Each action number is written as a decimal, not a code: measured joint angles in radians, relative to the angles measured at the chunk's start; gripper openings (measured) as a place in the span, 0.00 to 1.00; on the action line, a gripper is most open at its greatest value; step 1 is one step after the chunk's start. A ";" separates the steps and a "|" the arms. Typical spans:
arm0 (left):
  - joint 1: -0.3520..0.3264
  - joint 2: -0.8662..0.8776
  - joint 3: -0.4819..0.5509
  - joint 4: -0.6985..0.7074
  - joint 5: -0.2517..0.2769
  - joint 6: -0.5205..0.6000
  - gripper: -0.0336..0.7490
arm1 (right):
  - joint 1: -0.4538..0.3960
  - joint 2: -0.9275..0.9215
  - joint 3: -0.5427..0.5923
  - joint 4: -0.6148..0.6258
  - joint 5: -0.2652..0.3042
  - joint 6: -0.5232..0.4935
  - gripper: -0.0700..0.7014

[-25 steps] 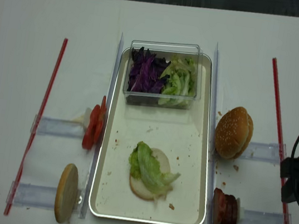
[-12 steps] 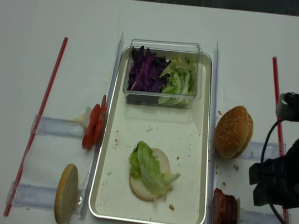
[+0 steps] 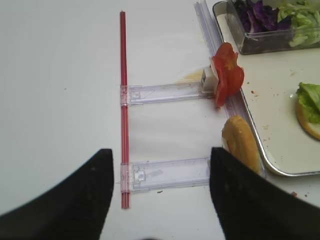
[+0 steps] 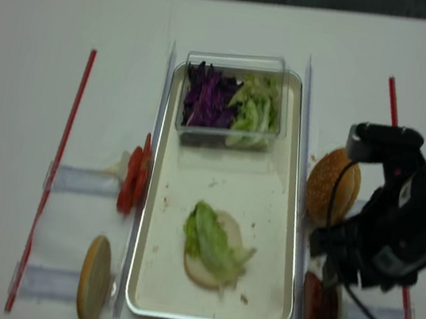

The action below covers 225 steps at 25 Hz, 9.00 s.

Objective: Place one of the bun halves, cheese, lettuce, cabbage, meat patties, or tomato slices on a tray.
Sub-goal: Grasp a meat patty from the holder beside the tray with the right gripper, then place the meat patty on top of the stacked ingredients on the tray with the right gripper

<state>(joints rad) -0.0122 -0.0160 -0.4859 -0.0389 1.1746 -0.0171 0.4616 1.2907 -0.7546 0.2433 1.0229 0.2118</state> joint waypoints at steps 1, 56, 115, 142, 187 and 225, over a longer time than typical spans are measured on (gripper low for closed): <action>0.000 0.000 0.000 0.000 0.000 0.000 0.59 | 0.013 0.007 -0.005 0.000 -0.008 0.011 0.61; 0.000 0.000 0.000 0.000 0.000 0.000 0.59 | 0.111 0.222 -0.022 -0.013 -0.089 0.074 0.21; 0.000 0.000 0.000 0.000 0.000 0.000 0.59 | 0.111 0.065 -0.023 -0.008 -0.037 0.077 0.19; 0.000 0.000 0.000 0.000 0.000 0.000 0.59 | 0.111 0.025 -0.084 0.004 -0.017 0.049 0.19; 0.000 0.000 0.000 0.000 0.000 0.000 0.59 | -0.085 0.446 -0.171 0.847 0.089 -0.921 0.19; 0.000 0.000 0.000 0.000 0.000 0.000 0.59 | -0.085 0.692 -0.252 1.002 0.137 -1.120 0.19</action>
<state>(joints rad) -0.0122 -0.0160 -0.4859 -0.0385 1.1746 -0.0171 0.3767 1.9826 -1.0063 1.2457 1.1597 -0.9078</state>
